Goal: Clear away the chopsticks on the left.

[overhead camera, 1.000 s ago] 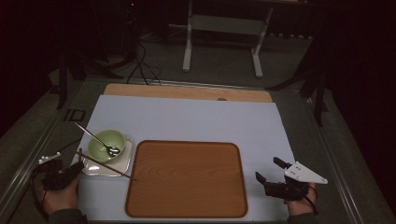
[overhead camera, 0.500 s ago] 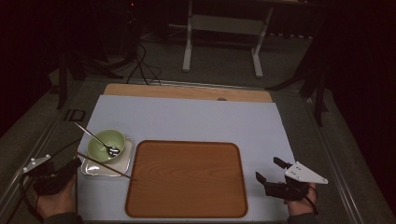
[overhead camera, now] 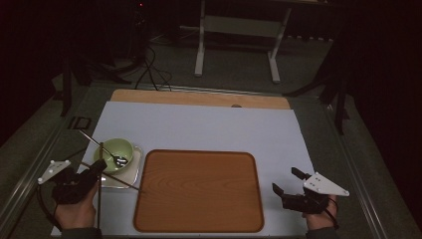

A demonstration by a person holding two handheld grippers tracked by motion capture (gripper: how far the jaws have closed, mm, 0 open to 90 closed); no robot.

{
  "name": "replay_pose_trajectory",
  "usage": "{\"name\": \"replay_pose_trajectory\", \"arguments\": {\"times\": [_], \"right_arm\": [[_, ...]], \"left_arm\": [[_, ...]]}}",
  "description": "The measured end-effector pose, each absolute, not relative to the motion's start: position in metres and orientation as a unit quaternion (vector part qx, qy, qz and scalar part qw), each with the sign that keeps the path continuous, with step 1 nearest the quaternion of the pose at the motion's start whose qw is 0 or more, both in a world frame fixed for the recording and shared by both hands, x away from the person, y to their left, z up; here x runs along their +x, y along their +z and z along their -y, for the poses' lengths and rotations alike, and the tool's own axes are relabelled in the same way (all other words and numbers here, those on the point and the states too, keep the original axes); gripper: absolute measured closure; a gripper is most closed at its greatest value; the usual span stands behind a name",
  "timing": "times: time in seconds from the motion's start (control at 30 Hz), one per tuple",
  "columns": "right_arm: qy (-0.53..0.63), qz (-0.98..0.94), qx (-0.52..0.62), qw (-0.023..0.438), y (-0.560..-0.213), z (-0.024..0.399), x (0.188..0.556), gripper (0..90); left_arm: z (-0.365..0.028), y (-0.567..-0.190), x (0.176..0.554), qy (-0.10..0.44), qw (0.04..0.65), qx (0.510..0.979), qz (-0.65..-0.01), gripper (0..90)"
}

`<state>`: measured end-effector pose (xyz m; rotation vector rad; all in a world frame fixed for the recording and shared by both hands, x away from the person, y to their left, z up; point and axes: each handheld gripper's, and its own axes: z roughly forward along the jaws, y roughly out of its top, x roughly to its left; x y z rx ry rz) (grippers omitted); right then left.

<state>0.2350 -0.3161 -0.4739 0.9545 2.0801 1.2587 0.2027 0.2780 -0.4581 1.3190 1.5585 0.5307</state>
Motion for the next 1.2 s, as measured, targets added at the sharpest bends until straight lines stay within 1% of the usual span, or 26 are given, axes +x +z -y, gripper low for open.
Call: {"name": "replay_pose_trajectory", "arguments": {"times": [0.23, 0.47, 0.8, 0.97, 1.2], "right_arm": [[0.466, -0.768, 0.353, 0.262, -0.474, 0.316, 0.235, 13.8], [0.468, -0.767, 0.352, 0.262, -0.474, 0.317, 0.235, 13.8], [0.467, -0.768, 0.352, 0.261, -0.474, 0.316, 0.235, 13.8], [0.468, -0.768, 0.352, 0.261, -0.474, 0.317, 0.235, 13.8], [0.467, -0.768, 0.351, 0.261, -0.474, 0.317, 0.234, 13.8]], "left_arm": [[-0.258, -0.453, 0.21, 0.208, 0.511, 0.546, -0.631, 85.0], [-0.229, -0.45, 0.223, 0.189, 0.53, 0.557, -0.611, 85.0], [-0.194, -0.463, 0.242, 0.167, 0.554, 0.565, -0.588, 84.8], [-0.188, -0.475, 0.249, 0.158, 0.558, 0.563, -0.589, 84.8], [-0.189, -0.494, 0.256, 0.153, 0.556, 0.556, -0.599, 84.7]]}}
